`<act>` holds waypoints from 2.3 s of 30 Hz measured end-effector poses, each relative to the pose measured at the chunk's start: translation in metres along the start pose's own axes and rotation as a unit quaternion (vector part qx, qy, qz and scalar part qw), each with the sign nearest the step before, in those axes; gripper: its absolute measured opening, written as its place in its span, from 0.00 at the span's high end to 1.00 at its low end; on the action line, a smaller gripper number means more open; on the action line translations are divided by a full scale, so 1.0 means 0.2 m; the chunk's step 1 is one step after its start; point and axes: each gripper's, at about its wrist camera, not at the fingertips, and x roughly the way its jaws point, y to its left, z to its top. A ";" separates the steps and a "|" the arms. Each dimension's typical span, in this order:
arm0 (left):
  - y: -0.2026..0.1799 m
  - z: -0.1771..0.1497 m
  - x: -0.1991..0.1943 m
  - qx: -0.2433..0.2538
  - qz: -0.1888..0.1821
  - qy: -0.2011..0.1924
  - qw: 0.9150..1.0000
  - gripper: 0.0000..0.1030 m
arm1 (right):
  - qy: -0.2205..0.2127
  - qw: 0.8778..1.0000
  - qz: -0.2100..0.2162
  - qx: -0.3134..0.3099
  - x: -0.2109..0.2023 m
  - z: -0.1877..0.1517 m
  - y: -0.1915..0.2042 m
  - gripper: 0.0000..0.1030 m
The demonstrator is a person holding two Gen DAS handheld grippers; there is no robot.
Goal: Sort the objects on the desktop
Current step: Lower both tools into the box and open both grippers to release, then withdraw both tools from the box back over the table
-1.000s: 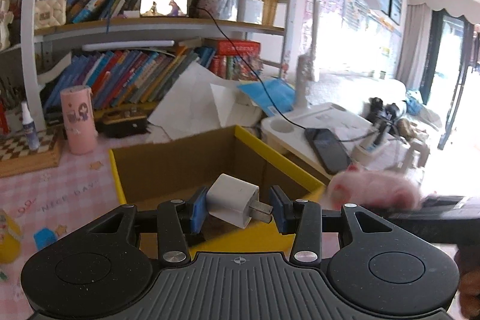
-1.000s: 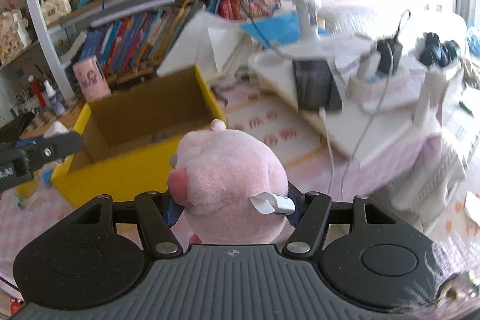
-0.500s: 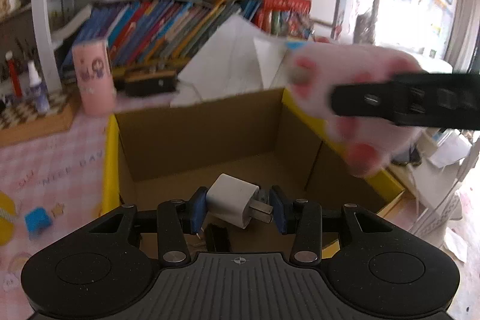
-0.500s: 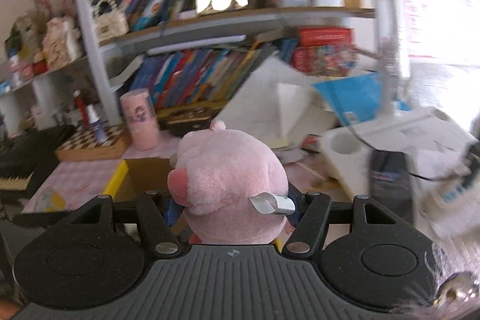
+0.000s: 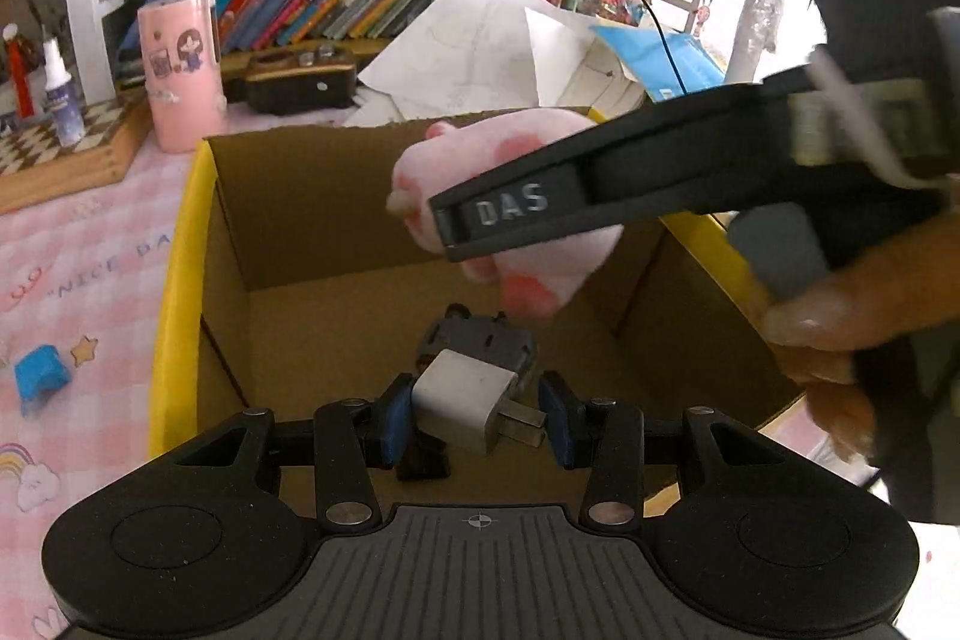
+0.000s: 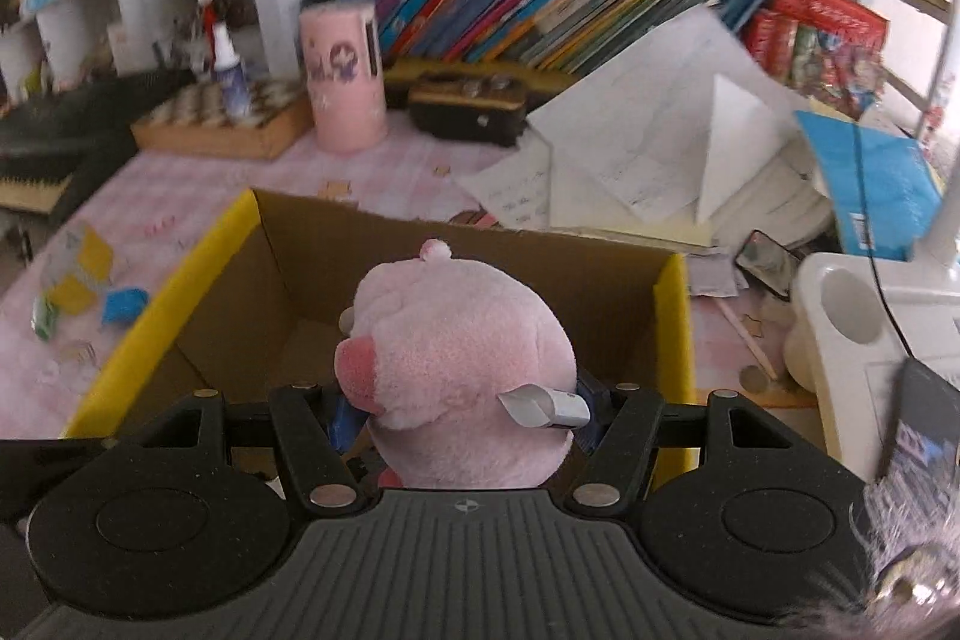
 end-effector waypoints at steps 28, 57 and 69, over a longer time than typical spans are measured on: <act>-0.05 -0.05 -0.32 0.039 0.070 -0.106 0.991 0.32 | -0.073 0.997 -0.035 0.000 -0.08 0.02 -0.03 0.09; 0.15 -0.39 -0.71 -0.029 0.117 -0.155 0.980 0.13 | -0.151 0.976 -0.115 0.111 -0.72 -0.58 0.26 0.11; 0.28 -0.62 -0.87 -0.044 0.100 -0.132 0.985 0.13 | -0.112 0.978 -0.130 0.119 -0.78 -0.74 0.54 0.12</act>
